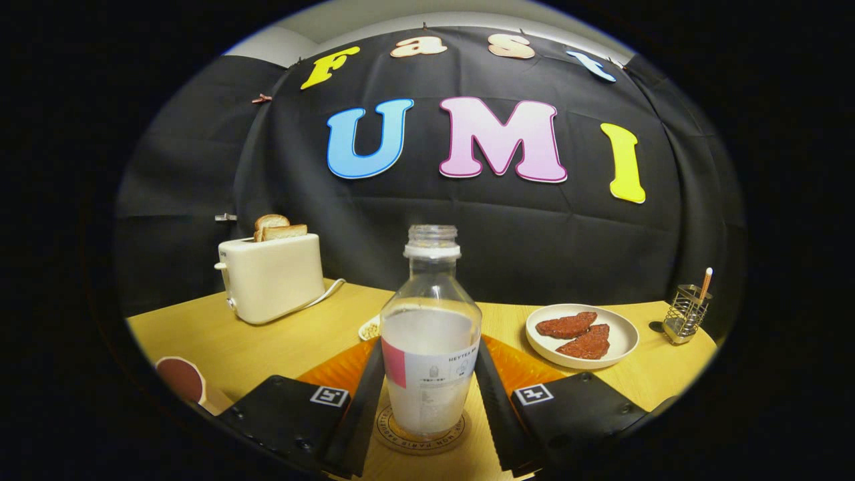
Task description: Take the bottle from table, then pour the juice into the cup, finally place the bottle on the coaster
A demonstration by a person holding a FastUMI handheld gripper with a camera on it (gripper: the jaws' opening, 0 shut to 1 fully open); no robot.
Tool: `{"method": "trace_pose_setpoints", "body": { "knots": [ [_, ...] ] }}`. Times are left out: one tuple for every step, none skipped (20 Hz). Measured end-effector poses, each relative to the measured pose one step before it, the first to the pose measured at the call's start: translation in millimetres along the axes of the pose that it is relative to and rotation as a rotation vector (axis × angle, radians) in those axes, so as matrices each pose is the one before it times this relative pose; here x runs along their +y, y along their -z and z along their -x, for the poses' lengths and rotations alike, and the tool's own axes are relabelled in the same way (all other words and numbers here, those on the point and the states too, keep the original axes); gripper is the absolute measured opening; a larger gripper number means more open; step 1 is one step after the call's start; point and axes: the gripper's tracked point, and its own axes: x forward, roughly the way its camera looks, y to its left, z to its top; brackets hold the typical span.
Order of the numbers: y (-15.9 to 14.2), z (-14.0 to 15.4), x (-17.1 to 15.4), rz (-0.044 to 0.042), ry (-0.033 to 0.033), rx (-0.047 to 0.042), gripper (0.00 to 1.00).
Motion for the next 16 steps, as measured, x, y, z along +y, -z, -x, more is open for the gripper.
{"method": "trace_pose_setpoints", "body": {
  "knots": [
    [1.36,-0.49,-0.36,-0.00052,-0.00258,0.00256,0.75],
    [0.85,-0.53,0.94,-0.00510,-0.00530,0.00268,0.76],
    [4.26,-0.01,0.91,-0.00216,-0.00390,0.01050,0.77],
    [3.45,1.47,0.38,0.00069,-0.00249,0.01360,0.77],
    [3.85,-0.62,1.57,0.00043,-0.00740,0.01129,0.82],
    [2.65,1.37,0.14,0.00534,-0.00536,0.00859,0.90],
    [3.07,2.00,0.59,-0.00020,-0.00567,0.01009,1.00],
    [2.67,1.12,1.54,-0.00334,-0.00721,0.01194,0.99],
    [2.52,2.23,1.12,-0.00423,-0.00973,0.01195,0.99],
    [1.37,2.63,-0.13,-0.00162,-0.00252,0.00897,0.99],
    [-0.35,3.69,0.57,-0.00051,-0.00122,0.00500,0.99],
    [-1.38,3.33,-1.69,0.00088,0.00351,-0.00165,0.99],
    [-3.08,4.81,-1.96,0.00220,0.00497,-0.00431,0.99],
    [-4.15,4.21,-1.39,0.00184,0.00355,-0.00374,0.99],
    [-4.95,3.96,-2.24,0.00031,0.00242,-0.00397,0.99],
    [-4.65,7.69,-3.13,-0.00176,0.00863,-0.00553,0.99]
  ]
}}
